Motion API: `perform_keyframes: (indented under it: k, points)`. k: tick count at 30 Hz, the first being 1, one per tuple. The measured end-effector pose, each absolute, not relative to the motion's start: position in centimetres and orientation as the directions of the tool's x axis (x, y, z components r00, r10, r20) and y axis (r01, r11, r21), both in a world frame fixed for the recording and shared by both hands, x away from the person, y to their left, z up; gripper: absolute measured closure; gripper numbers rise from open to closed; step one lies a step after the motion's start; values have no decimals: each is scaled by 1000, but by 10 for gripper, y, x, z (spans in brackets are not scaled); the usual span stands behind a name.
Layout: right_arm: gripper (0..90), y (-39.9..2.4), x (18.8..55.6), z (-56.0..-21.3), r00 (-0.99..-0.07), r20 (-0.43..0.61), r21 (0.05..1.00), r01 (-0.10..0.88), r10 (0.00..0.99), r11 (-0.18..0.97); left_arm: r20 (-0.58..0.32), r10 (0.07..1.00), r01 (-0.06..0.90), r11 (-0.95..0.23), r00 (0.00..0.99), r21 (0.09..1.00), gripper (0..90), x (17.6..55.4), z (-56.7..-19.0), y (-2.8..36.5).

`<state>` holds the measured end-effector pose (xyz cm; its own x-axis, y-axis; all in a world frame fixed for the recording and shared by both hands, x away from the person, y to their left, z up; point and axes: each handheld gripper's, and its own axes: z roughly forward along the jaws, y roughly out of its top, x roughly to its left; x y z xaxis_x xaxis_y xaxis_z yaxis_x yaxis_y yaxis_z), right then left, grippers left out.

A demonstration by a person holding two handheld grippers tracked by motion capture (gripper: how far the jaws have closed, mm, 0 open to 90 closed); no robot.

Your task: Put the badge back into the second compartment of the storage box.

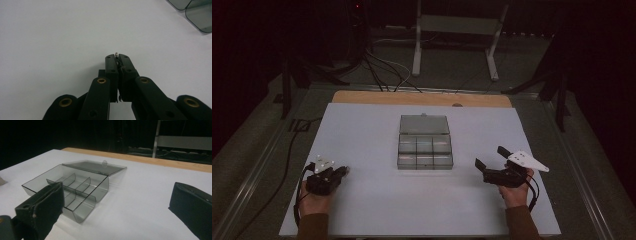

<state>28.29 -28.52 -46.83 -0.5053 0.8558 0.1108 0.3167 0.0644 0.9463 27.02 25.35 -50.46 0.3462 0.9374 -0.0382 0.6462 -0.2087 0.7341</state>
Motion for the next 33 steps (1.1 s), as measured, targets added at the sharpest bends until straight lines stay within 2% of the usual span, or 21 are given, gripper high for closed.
perform_keyframes:
  k: [33]
  points:
    - [0,-285,283,-469,-508,113,946,317,854,64,-46,928,604,-202,369,771,896,270,-487,241]
